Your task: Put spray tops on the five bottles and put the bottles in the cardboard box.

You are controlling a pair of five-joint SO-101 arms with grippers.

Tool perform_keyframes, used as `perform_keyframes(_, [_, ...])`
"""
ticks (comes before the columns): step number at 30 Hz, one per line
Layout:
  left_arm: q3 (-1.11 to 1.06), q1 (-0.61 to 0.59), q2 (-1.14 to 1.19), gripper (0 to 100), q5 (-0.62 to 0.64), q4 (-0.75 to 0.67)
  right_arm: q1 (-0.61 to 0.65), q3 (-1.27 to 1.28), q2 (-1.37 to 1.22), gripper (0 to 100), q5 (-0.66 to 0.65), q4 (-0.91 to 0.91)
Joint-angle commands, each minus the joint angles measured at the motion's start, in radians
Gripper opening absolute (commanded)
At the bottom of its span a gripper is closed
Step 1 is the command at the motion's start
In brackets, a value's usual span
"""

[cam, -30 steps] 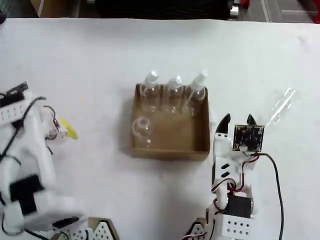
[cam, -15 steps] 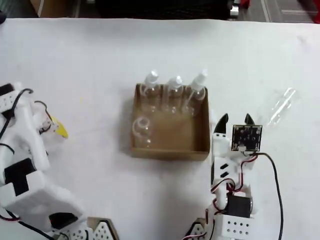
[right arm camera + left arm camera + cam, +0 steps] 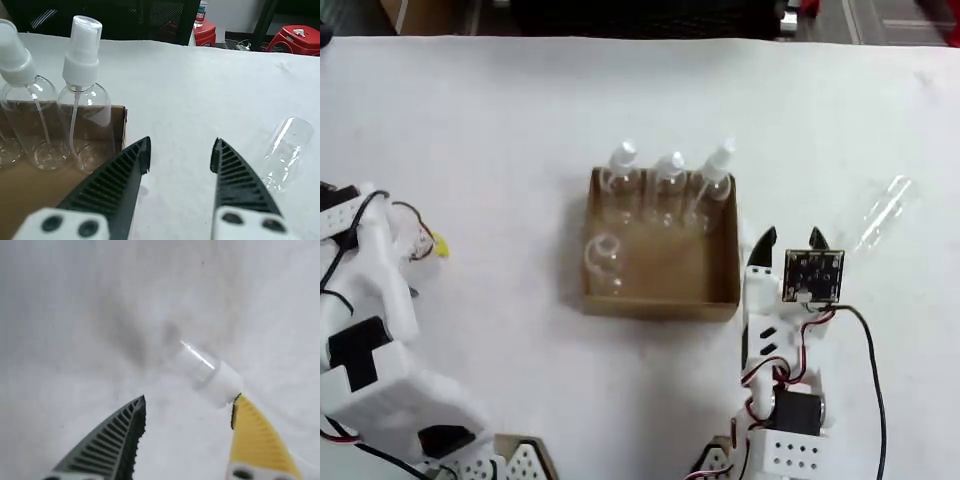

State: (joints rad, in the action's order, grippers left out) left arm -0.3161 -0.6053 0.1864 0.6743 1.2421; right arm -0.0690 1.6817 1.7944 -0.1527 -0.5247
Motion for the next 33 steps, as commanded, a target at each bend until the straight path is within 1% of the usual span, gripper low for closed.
perform_keyframes(1, [0.003, 0.013, -0.016, 26, 0.08, -0.031, 0.004, 0.008, 0.005, 17.6, -0.012, -0.008])
perform_keyframes(3, [0.011, 0.013, -0.002, 26, 0.081, -0.046, 0.004, 0.008, 0.005, 17.6, -0.012, -0.008])
perform_keyframes(7, [0.002, 0.015, 0.054, 26, 0.084, -0.133, 0.004, 0.008, 0.005, 17.6, -0.012, -0.008])
perform_keyframes(10, [0.023, 0.021, 0.111, 26, 0.086, -0.144, 0.004, 0.008, 0.005, 17.6, -0.012, -0.008])
perform_keyframes(16, [0.112, 0.022, 0.171, 24, 0.081, -0.052, 0.004, 0.008, 0.005, 17.6, -0.012, -0.008])
perform_keyframes(22, [0.203, 0.018, 0.179, 6, 0.08, 0.074, 0.001, 0.008, 0.005, 17.6, -0.012, -0.008])
perform_keyframes(26, [0.278, 0.024, 0.18, 5, 0.081, 0.189, 0.001, 0.008, 0.005, 17.6, -0.012, -0.008])
perform_keyframes(28, [0.318, 0.021, 0.182, 2, 0.081, 0.247, 0.001, 0.008, 0.005, 17.6, -0.012, -0.008])
perform_keyframes(33, [0.347, 0.007, 0.183, 2, 0.078, 0.281, -0.001, 0.008, 0.005, 17.6, -0.012, -0.008])
